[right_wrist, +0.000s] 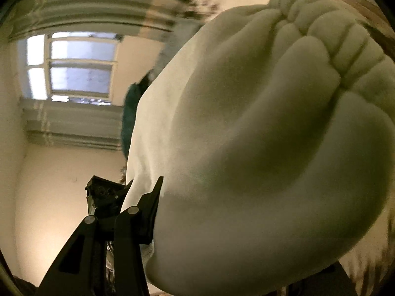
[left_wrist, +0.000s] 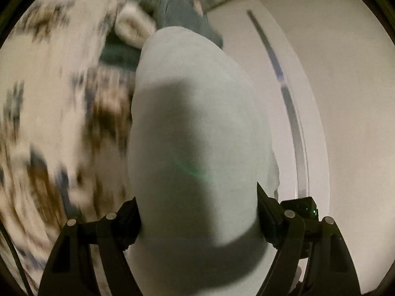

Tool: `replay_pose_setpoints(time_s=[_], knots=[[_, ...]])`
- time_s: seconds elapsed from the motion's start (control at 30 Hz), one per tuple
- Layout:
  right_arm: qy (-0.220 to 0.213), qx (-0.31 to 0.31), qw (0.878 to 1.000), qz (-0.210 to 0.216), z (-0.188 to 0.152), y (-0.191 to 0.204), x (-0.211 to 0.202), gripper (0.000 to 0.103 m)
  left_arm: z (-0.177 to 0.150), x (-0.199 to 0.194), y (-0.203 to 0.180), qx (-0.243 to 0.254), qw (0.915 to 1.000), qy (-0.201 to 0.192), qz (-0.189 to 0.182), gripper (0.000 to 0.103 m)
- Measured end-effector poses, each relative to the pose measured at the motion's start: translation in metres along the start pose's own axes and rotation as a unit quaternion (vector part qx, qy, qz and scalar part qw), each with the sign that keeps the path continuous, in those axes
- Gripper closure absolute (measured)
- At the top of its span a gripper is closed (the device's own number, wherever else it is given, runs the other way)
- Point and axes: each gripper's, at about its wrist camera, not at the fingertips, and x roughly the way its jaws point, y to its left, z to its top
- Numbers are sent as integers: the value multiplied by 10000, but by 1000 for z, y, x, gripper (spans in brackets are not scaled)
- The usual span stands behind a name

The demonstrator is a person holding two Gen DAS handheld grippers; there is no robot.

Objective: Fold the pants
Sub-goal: 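Lift the folded pants with both grippers and carry them onto the clothes stack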

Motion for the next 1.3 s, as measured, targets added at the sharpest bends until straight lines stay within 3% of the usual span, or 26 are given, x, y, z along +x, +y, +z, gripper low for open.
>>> replay_pose_setpoints(time_s=[0.07, 0.27, 0.37, 0.47, 0.6, 0.7, 0.77, 0.87, 0.93, 1.07, 1.13, 1.17, 1.3], knots=[[24, -184, 9997, 126, 42, 20, 23, 53, 54, -1, -6, 23, 9997, -252, 30, 25], [19, -890, 9950, 457, 217, 99, 125, 53, 219, 1, -22, 217, 9960, -870, 19, 25], [81, -1085, 9928, 509, 301, 126, 169, 53, 277, 14, -17, 276, 9949, -963, 72, 24], [190, -1161, 9921, 429, 368, 130, 213, 53, 312, 43, 6, 195, 9957, -866, 280, 24], [619, -952, 9933, -226, 436, 93, 289, 53, 325, 95, 47, 138, 9940, -429, 996, 21], [890, -706, 9915, -629, 443, 53, 313, 48, 326, 111, 52, 378, 9904, -176, 1318, 16], [801, -564, 9929, -673, 446, 44, 316, 37, 326, 107, 45, 387, 9900, -186, 1347, 13], [767, -482, 9928, -779, 456, 51, 310, 12, 322, 97, 28, 367, 9857, -255, 1622, 13], [692, -832, 9876, -1141, 458, 64, 299, 10, 316, 88, 16, 426, 9803, -443, 1880, 13], [294, -1408, 9673, -2091, 443, 83, 255, 7, 291, 70, -18, 784, 9570, -927, 2636, 2], [-97, -1849, 9447, -2708, 414, 92, 219, 7, 273, 63, -38, 1081, 9406, -1110, 3020, 2], [-265, -2079, 9318, -2964, 396, 101, 202, 7, 257, 58, -53, 1259, 9283, -1207, 3284, 2], [-655, -2741, 8899, -3587, 333, 145, 147, 7, 208, 34, -91, 1624, 8994, -1546, 3751, 2]])
